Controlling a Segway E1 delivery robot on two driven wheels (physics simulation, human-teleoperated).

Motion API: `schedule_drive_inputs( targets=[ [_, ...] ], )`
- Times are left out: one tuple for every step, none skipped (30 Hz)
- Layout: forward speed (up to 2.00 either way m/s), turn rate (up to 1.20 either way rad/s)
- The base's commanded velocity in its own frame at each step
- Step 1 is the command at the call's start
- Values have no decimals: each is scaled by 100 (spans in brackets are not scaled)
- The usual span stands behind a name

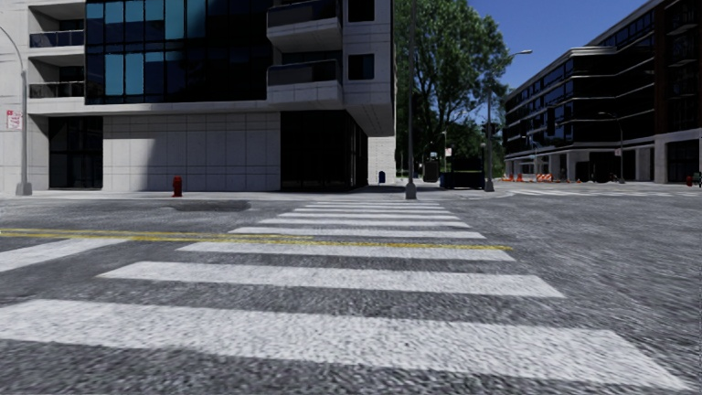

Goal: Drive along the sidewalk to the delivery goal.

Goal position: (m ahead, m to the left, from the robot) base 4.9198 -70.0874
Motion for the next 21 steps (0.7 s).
schedule_drive_inputs(
  targets=[
    [200,9],
    [200,1],
    [200,1],
    [200,0],
    [200,0],
    [200,0],
    [200,0],
    [200,0],
    [200,0],
    [200,0],
    [200,0],
    [200,0],
    [200,0],
    [200,0],
    [200,0],
    [200,0],
    [200,0],
    [200,0],
    [200,0],
    [200,0],
    [200,0]
  ],
)
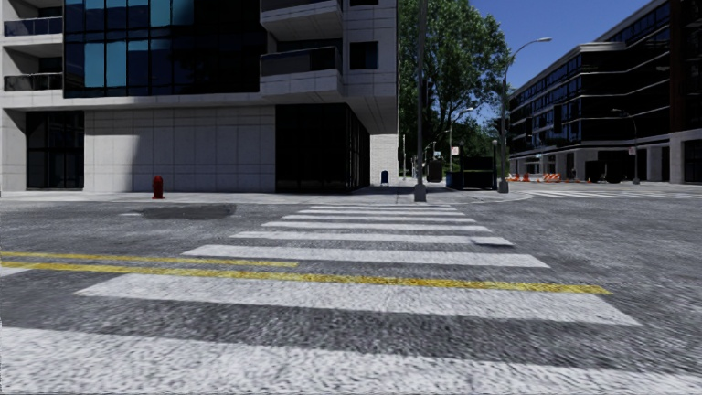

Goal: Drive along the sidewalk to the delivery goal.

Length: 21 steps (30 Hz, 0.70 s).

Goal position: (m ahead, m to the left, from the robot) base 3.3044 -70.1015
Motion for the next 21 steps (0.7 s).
schedule_drive_inputs(
  targets=[
    [200,0],
    [200,0],
    [200,0],
    [200,0],
    [200,0],
    [200,0],
    [200,0],
    [200,0],
    [200,0],
    [200,0],
    [200,0],
    [200,0],
    [200,0],
    [200,0],
    [200,0],
    [200,0],
    [200,0],
    [200,0],
    [200,0],
    [200,0],
    [200,0]
  ],
)
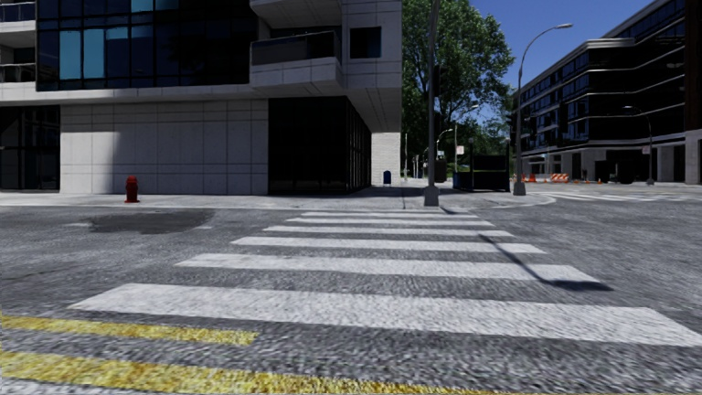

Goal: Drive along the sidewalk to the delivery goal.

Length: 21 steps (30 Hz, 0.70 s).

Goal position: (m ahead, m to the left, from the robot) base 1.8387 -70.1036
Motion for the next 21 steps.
schedule_drive_inputs(
  targets=[
    [200,0],
    [200,0],
    [200,0],
    [200,0],
    [200,0],
    [200,0],
    [200,0],
    [200,0],
    [200,0],
    [200,0],
    [200,0],
    [200,0],
    [200,0],
    [200,0],
    [200,0],
    [200,0],
    [200,0],
    [200,0],
    [200,0],
    [200,0],
    [200,0]
  ],
)
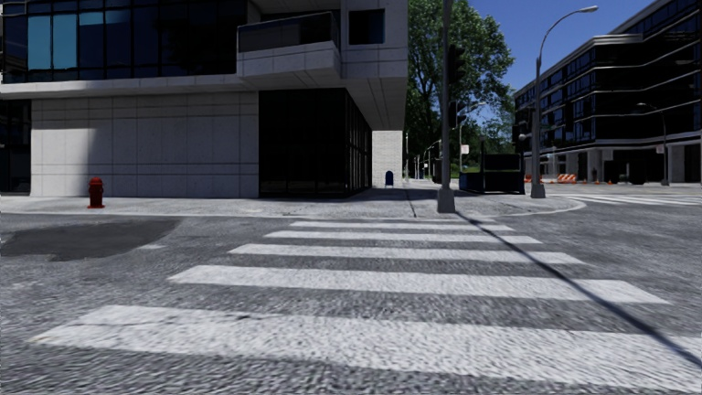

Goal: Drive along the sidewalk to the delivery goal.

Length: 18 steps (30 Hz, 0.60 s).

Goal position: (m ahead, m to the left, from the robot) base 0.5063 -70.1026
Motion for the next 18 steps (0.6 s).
schedule_drive_inputs(
  targets=[
    [200,0],
    [200,0],
    [200,0],
    [200,0],
    [200,0],
    [200,0],
    [200,0],
    [200,0],
    [200,-6],
    [200,-10],
    [200,-10],
    [200,-10],
    [200,-10],
    [200,-11],
    [200,-11],
    [200,-11],
    [200,-11],
    [200,-11]
  ],
)
